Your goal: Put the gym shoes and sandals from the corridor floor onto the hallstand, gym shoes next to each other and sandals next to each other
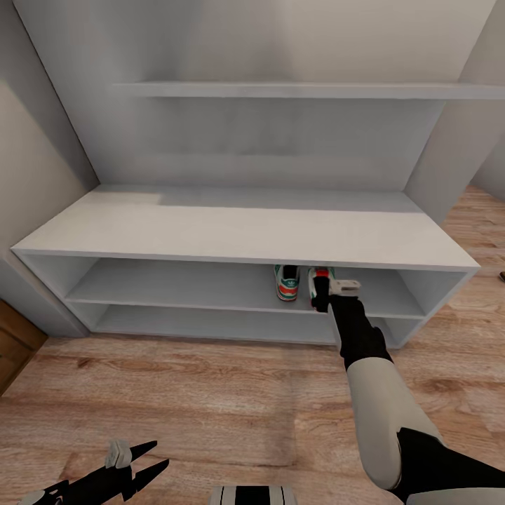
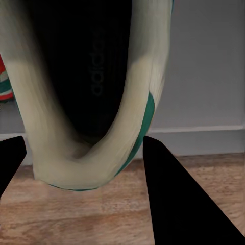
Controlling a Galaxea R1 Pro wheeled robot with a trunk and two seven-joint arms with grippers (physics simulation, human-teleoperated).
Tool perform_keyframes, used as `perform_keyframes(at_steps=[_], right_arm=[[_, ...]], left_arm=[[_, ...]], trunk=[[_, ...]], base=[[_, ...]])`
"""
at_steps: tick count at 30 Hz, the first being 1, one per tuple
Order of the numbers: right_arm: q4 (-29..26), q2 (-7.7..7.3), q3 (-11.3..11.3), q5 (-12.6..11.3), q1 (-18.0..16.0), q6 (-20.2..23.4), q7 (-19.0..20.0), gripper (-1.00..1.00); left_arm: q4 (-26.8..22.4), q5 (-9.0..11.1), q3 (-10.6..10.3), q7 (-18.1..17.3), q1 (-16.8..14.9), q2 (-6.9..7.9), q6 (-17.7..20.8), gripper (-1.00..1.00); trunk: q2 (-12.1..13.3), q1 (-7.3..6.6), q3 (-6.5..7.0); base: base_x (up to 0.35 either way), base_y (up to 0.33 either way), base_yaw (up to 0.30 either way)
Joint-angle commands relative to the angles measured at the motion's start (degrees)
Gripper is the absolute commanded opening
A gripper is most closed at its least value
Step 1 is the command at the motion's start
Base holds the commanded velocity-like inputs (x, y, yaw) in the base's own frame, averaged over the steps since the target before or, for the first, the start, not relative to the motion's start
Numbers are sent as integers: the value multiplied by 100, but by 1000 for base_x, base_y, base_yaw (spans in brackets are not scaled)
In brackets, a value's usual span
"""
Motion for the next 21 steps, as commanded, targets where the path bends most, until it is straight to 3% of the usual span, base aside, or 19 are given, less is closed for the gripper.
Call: perform_keyframes(at_steps=[1,9,12,21], right_arm=[[-1,6,-13,-9,-4,-14,-18,-100],[23,6,-12,-9,-4,-263,-21,-100],[24,6,-12,-9,-4,-357,-19,-100],[13,6,-12,-9,-4,-374,-3,-100]], left_arm=[[5,11,-5,-11,-5,2,-43,100],[5,11,-5,-4,-4,2,-43,100],[5,11,-5,-5,-4,2,-38,100],[5,11,-5,-8,-3,2,-38,100]], trunk=[[-2,-1,-4],[-2,-1,-4],[-6,7,-71],[-9,12,-115]], base=[[0,0,0],[0,0,0],[0,0,0],[0,0,0]])
